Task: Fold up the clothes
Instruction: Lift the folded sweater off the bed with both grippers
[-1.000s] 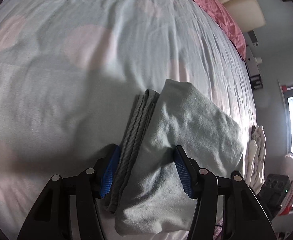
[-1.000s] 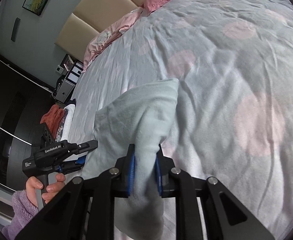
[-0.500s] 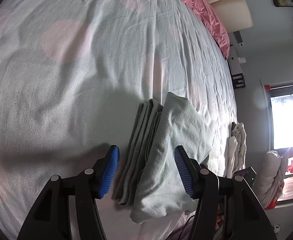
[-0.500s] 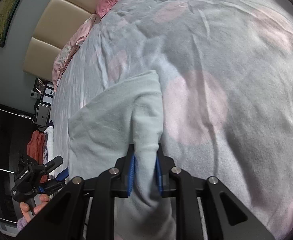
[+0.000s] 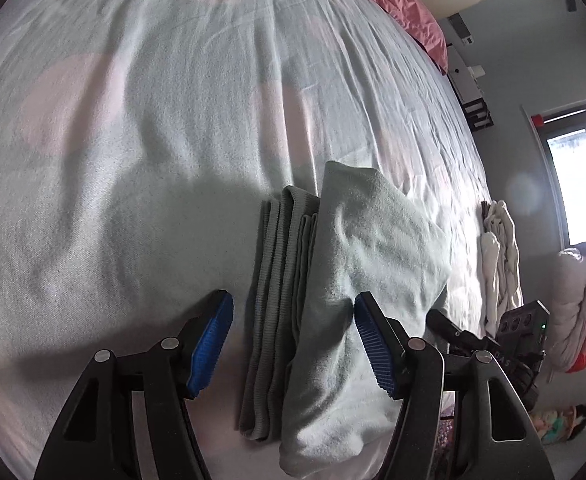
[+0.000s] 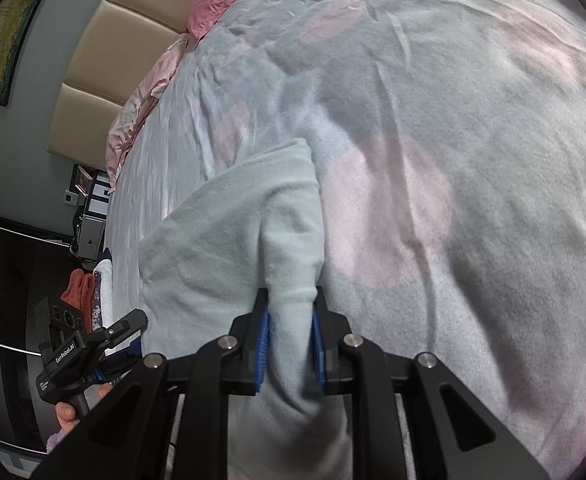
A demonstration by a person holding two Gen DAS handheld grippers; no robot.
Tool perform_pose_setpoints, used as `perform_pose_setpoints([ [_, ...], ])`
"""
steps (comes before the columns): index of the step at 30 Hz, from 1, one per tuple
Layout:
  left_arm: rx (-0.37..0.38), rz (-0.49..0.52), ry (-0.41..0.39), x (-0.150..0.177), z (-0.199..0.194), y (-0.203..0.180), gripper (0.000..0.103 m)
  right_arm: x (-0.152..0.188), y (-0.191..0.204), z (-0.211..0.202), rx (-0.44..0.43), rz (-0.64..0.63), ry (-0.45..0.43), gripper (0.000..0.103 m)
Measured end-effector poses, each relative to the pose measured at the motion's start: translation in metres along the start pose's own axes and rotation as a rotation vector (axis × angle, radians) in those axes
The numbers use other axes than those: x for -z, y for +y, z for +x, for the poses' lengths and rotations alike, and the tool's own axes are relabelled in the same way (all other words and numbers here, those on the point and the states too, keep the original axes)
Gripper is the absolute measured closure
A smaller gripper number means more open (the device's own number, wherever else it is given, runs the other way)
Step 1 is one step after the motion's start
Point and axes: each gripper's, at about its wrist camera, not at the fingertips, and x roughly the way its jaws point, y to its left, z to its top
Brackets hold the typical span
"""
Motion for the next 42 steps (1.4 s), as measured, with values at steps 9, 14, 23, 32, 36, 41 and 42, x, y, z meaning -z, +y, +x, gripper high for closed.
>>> perform_pose_setpoints([
  [9, 0.044, 0.003, 0.034, 0.002, 0.005, 0.004, 0.056, -0.001, -0.001, 0.002, 0.000, 0.011, 0.006, 0.085],
  [14, 0.047, -0.005, 0.027, 0.004, 0.002, 0.005, 0.065, -0.001, -0.003, 0.002, -0.009, 0.020, 0.007, 0.085],
  [23, -0.029, 0.035, -0.041, 0.009, -0.011, -0.016, 0.079, 0.001, 0.002, -0.011, -0.036, -0.006, -0.028, 0.085],
  [32, -0.024, 0.035, -0.140, 0.019, -0.049, -0.025, 0.080, 0.006, 0.035, -0.031, -0.069, -0.092, -0.068, 0.086],
  [36, -0.011, 0.038, -0.186, 0.021, -0.074, -0.028, 0.080, 0.008, 0.061, -0.042, -0.076, -0.122, -0.066, 0.086],
  [41, 0.026, 0.013, -0.272, 0.023, -0.124, -0.019, 0.080, 0.008, 0.107, -0.059, -0.111, -0.172, -0.069, 0.086],
  [42, 0.027, 0.006, -0.289, 0.024, -0.136, -0.014, 0.080, 0.009, 0.119, -0.060, -0.118, -0.188, -0.065, 0.086],
])
